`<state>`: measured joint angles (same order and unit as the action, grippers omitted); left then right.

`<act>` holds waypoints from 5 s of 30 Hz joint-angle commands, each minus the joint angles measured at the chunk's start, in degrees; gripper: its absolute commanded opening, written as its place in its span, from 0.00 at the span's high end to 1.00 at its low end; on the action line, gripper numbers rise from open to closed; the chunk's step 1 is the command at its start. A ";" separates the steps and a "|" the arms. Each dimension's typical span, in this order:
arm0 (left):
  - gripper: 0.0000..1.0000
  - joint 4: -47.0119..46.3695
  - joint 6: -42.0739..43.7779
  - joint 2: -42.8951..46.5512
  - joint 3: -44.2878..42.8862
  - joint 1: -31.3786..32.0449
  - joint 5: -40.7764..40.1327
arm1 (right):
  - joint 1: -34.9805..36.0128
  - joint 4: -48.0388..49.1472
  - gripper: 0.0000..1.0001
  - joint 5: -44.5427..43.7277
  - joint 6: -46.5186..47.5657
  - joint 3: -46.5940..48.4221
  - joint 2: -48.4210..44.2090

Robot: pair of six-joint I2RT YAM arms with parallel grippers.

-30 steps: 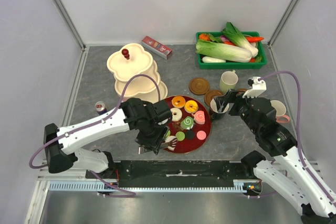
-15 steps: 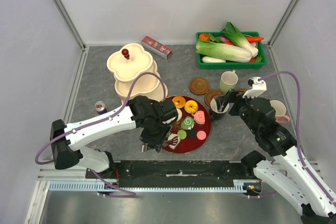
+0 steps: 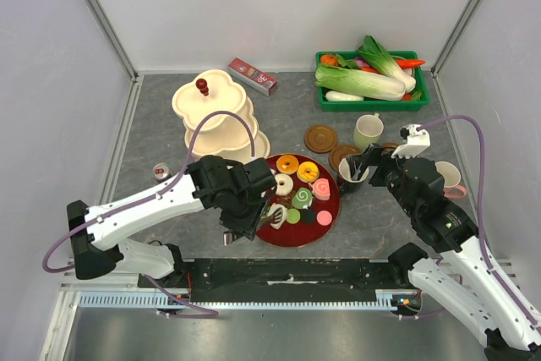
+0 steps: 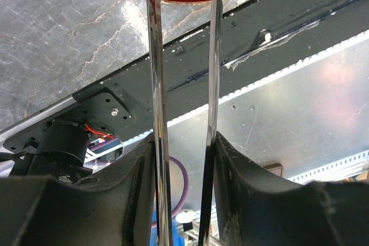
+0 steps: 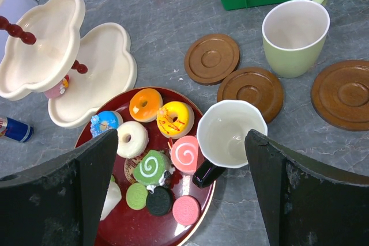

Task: Serve the afternoon tea

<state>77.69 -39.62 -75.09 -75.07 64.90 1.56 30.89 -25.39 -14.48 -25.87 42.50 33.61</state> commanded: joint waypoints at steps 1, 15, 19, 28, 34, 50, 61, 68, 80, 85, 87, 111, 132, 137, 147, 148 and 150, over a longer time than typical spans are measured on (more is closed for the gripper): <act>0.85 5.27 -6.34 3.01 -1.92 0.31 -5.94 | 0.13 0.51 0.02 -1.08 0.64 -0.31 -0.56; 0.85 6.61 -21.39 6.17 1.58 -4.16 -26.43 | 0.04 0.34 0.02 -1.51 1.79 0.30 -0.65; 0.84 -0.59 -17.17 9.43 7.64 -11.53 -23.28 | 0.04 0.34 0.02 -1.52 2.14 0.74 -0.91; 0.85 -8.95 -15.32 10.05 10.55 -17.52 -23.27 | 0.04 0.43 0.02 -1.43 2.40 1.01 -0.91; 0.85 -10.54 -14.61 9.26 12.31 -19.81 -23.27 | 0.04 0.34 0.02 -1.96 2.93 0.92 -1.17; 0.83 -12.65 -10.66 15.67 12.92 -21.22 -13.52 | 0.04 0.16 0.02 -2.39 2.75 0.74 -1.26; 0.74 -23.89 -3.19 24.73 16.09 -21.31 5.37 | 0.04 0.07 0.02 -2.48 2.75 0.74 -1.09; 0.66 -25.48 -1.52 21.04 15.30 -20.87 9.86 | 0.13 -0.54 0.02 -3.01 2.84 0.92 -1.79; 0.49 -26.36 -0.11 10.41 9.95 -13.32 8.81 | 0.04 -1.51 0.02 -3.89 2.84 0.83 -2.49; 0.46 -23.64 -0.46 5.58 5.91 -7.52 0.39 | 0.04 -1.86 0.02 -3.98 2.84 0.83 -2.67; 0.46 -22.41 -0.46 3.64 4.50 -6.37 -1.38 | 0.13 -1.86 0.02 -3.98 2.93 0.92 -2.58; 0.41 -15.64 4.90 -10.34 -4.03 -0.13 -7.63 | 0.13 -2.47 0.02 -4.42 3.28 0.48 -3.37; 0.40 -10.81 7.62 -18.07 -10.09 2.86 -8.24 | 0.13 -2.30 0.02 -4.68 3.54 -0.05 -3.81; 0.45 -10.72 7.36 -19.13 -12.21 3.21 -9.64 | 0.13 -2.47 0.02 -4.77 3.54 -0.05 -3.72; 0.49 -10.72 6.75 -19.57 -12.47 3.21 -11.23 | 0.13 -2.30 0.02 -4.85 3.46 -0.05 -3.81; 0.49 -10.63 6.92 -19.74 -12.38 3.21 -11.23 | 0.04 -2.47 0.02 -4.86 3.54 -0.05 -3.81; 0.49 -10.37 7.01 -20.36 -12.38 3.21 -11.14 | 0.04 -2.47 0.02 -4.86 3.63 -0.05 -3.81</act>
<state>66.67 -34.22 -94.19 -85.49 67.88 -7.88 30.89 -28.18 -18.11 -23.27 42.41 30.30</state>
